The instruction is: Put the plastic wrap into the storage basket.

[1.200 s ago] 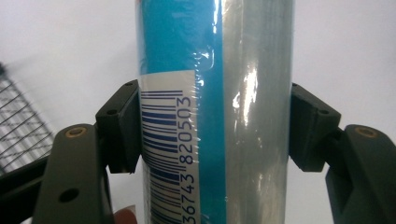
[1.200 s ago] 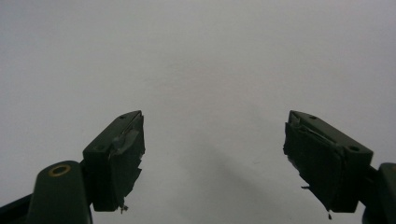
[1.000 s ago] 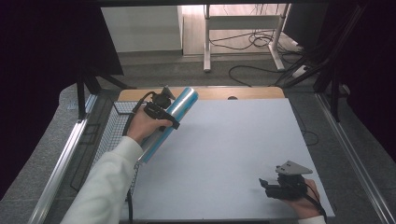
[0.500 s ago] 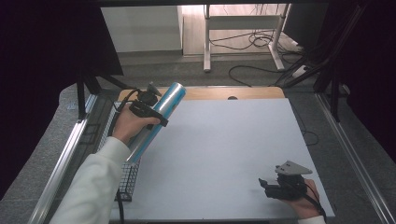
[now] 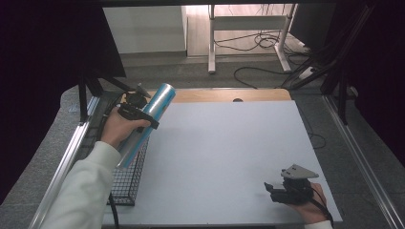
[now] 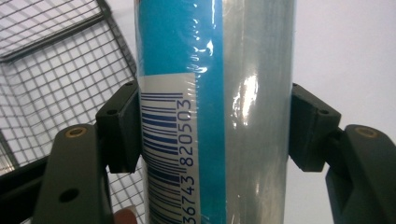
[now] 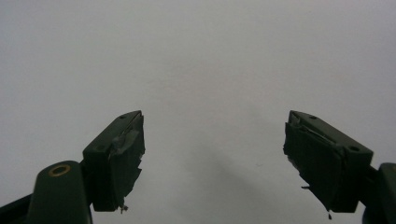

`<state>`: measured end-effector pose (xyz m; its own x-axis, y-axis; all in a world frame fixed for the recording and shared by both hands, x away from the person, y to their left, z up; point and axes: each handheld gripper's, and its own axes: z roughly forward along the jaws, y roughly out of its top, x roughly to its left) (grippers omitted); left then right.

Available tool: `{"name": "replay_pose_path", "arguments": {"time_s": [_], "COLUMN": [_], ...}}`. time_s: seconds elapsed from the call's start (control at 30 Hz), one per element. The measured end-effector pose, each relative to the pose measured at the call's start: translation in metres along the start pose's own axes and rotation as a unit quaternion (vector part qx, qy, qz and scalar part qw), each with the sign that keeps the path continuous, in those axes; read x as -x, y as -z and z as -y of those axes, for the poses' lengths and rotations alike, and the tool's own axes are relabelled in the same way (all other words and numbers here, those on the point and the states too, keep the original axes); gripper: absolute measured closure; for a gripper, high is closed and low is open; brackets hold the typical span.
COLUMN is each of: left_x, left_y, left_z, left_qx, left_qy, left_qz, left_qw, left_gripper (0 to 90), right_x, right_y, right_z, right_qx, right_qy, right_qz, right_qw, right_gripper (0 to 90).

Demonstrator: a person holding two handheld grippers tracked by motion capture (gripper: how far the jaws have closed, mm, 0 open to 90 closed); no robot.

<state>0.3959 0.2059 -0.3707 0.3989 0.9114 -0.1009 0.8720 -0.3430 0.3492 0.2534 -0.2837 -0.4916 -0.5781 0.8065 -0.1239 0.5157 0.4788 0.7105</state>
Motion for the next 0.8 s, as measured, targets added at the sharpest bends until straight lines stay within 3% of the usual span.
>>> {"name": "replay_pose_path", "arguments": {"time_s": [0.4,0.8], "left_x": [-0.029,-0.057], "left_y": [-0.009,-0.024], "left_z": [0.017,0.036], "left_qx": [-0.012,-0.022], "left_qy": [0.032,0.078], "left_qz": [-0.015,-0.019], "left_qw": [0.9993,0.9965], "left_gripper": [31.7,31.7], "right_x": [0.0,-0.001], "right_y": [-0.001,-0.001], "right_z": [0.0,0.0], "right_qx": [0.0,-0.003], "right_qy": [0.001,0.003], "right_qz": [-0.001,-0.002], "right_qw": [1.0,1.0], "right_gripper": [20.5,20.5]}}
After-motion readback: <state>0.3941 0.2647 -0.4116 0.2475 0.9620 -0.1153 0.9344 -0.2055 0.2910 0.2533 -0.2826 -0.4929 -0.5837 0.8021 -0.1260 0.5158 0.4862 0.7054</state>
